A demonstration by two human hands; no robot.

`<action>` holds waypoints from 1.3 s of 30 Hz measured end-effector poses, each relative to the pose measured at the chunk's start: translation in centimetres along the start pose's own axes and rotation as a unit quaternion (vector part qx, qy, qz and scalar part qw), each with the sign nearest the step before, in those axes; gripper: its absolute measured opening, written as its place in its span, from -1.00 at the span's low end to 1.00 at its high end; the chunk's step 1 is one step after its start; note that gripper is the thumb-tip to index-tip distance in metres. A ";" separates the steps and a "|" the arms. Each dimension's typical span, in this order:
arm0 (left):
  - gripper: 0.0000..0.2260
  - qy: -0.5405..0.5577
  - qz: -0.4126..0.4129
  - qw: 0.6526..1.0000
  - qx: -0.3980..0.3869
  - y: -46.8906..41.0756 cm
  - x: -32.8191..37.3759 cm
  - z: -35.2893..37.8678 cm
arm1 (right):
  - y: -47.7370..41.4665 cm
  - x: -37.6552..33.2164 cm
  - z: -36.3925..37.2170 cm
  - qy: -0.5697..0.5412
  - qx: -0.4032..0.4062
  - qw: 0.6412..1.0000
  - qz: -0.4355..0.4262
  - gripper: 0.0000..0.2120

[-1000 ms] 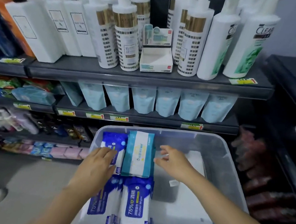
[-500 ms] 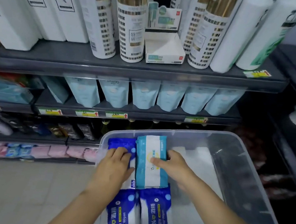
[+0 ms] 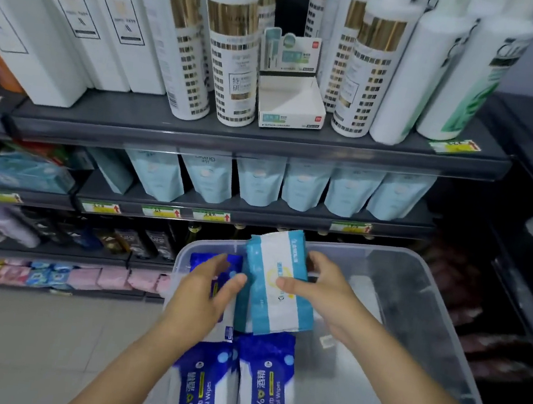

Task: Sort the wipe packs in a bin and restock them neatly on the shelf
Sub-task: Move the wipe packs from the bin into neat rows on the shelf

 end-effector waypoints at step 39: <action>-0.90 0.245 -0.156 0.948 0.131 2.0 -3.3 -3.2 | -4.1 7.7 3.4 0.005 -0.045 0.989 0.144 -0.53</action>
Point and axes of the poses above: each hand's wrist, its own y-axis away from the middle knuckle, its own z-axis out of the palm, x = y × z, the point moved 6 cm from there along -y, towards the middle knuckle, and after that the axes turned 2 degrees about x, right-handed, at the moved point
